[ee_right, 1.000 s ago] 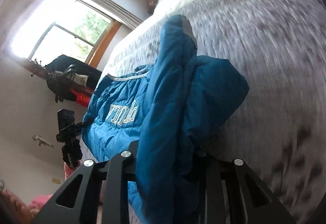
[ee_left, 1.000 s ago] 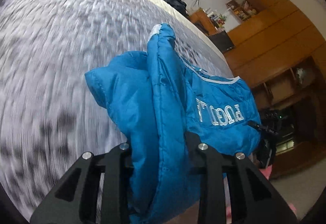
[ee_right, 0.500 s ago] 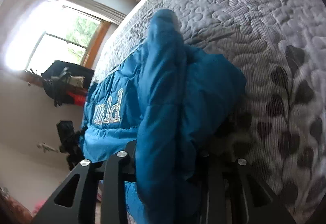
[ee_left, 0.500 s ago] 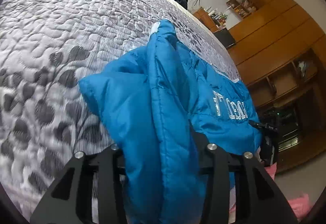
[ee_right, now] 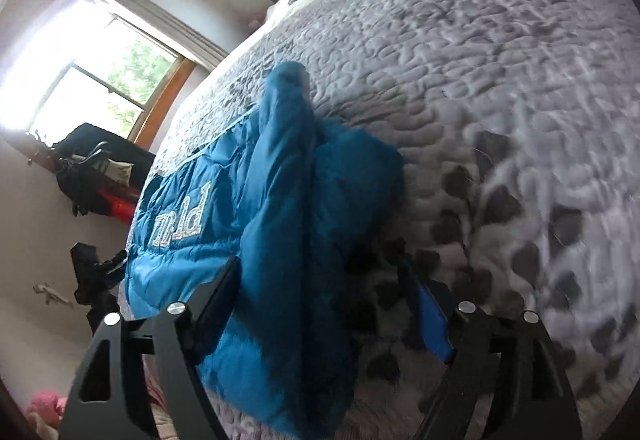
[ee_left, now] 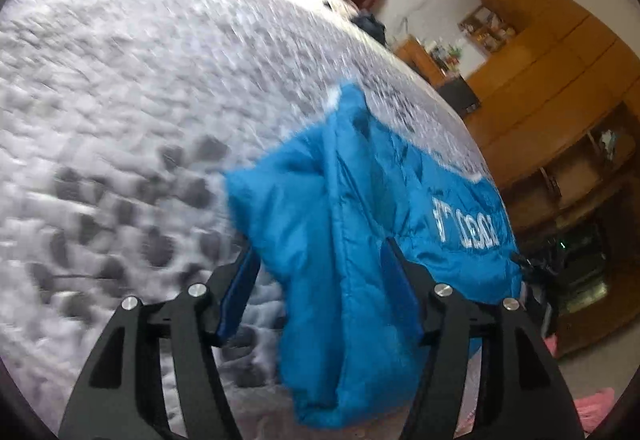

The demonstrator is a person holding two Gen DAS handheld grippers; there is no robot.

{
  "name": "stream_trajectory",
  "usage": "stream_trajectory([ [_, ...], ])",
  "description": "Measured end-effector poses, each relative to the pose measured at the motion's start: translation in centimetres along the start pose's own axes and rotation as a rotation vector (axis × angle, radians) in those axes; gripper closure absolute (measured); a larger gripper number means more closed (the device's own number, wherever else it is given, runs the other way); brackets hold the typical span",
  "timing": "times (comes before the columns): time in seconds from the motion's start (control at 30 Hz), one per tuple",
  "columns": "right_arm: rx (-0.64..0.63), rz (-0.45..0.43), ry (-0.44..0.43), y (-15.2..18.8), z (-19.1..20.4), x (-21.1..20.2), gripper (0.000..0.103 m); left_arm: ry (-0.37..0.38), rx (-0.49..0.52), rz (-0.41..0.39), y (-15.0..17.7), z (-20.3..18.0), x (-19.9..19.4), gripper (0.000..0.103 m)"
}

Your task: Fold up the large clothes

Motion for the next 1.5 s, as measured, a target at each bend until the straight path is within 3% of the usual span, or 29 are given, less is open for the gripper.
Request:
stream_trajectory([
  [0.1,-0.060,-0.065,0.125,0.1,1.0,-1.8,0.024,-0.072,0.087,-0.066,-0.5,-2.5,-2.0,0.041],
  [0.2,-0.201,-0.127,0.212,-1.4,5.0,-3.0,0.024,-0.103,0.200,-0.071,-1.2,-6.5,-1.7,0.039],
  [0.37,-0.322,-0.102,0.339,-5.8,10.0,0.6,0.025,-0.124,0.367,-0.053,-2.4,-11.7,2.2,0.037],
  [0.47,-0.310,-0.056,0.437,-8.5,9.9,4.1,0.028,-0.110,0.361,0.014,-2.2,-11.9,5.3,0.037],
  [0.57,-0.274,-0.025,0.482,-9.7,8.1,6.3,0.033,-0.146,0.345,0.053,-1.8,-10.9,7.7,0.037],
  [0.67,-0.220,0.012,0.481,-10.6,5.8,8.1,0.034,-0.162,0.331,0.061,-1.8,-9.9,8.8,0.037],
  [0.93,-0.120,0.039,0.356,-10.7,3.4,8.7,0.034,-0.197,0.334,0.045,-1.7,-9.7,9.2,0.037],
  [1.13,-0.106,0.002,0.306,-9.0,4.1,4.4,0.033,-0.224,0.308,0.027,-1.3,-10.1,8.2,0.035],
  [1.5,-0.090,0.012,0.300,-1.6,3.8,-1.9,0.022,-0.289,0.275,-0.013,0.9,-11.2,5.3,0.024],
])
Point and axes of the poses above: each gripper's, at about its wrist camera, not at the fingertips, and x roughly the way its jaws point, z to its left, y to its underside, the point moved 4 cm from there along x, roughly the way its jaws point, and after that the axes turned 4 degrees about z, right-handed, at the moved point
